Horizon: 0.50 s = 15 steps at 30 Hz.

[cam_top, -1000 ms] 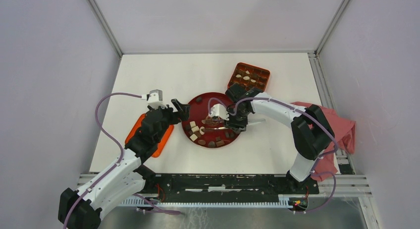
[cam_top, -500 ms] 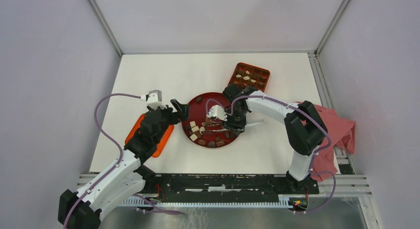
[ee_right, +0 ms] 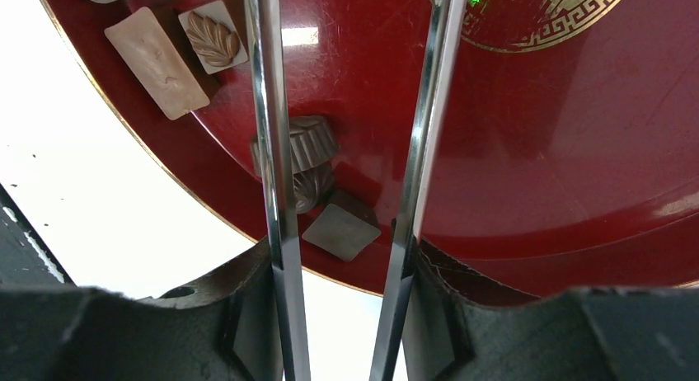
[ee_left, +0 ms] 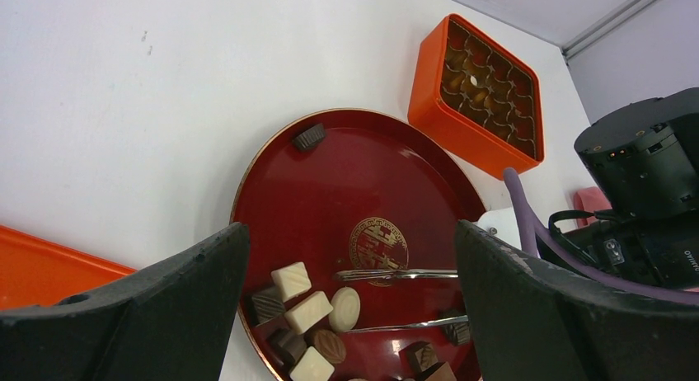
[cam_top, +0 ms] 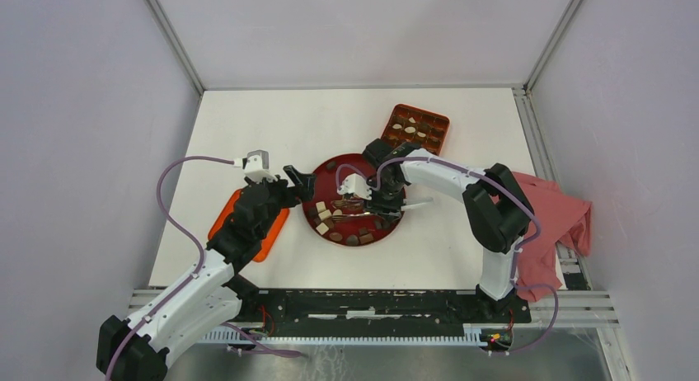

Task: Pack the chocolate
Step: Pick up the fake chocolate from the plate.

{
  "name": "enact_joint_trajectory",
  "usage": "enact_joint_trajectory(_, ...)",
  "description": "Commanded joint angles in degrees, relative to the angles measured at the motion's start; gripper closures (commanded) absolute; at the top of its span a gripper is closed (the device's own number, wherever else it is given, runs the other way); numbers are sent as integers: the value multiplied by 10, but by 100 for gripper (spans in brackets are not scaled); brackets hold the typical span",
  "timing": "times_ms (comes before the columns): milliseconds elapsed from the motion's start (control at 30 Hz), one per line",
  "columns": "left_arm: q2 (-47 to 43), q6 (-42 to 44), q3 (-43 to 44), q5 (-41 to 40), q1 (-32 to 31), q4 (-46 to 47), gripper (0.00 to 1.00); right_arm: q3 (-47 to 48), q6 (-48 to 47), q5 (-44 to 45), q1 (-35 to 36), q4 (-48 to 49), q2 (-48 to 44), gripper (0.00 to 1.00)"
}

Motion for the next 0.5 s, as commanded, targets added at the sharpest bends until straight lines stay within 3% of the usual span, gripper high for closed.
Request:
enact_joint_trajectory(0,-7,-22,-2,-12,2,18,2,24,7,13,5,-7,-1,51)
enact_joint_trajectory(300,-9,-21,-3,-12,2,18,2,19,9,27,5,-8,-16,70)
enact_joint_trajectory(467,-11,-22,-4,-12,2,18,2,9,13,21,3,2,-37,71)
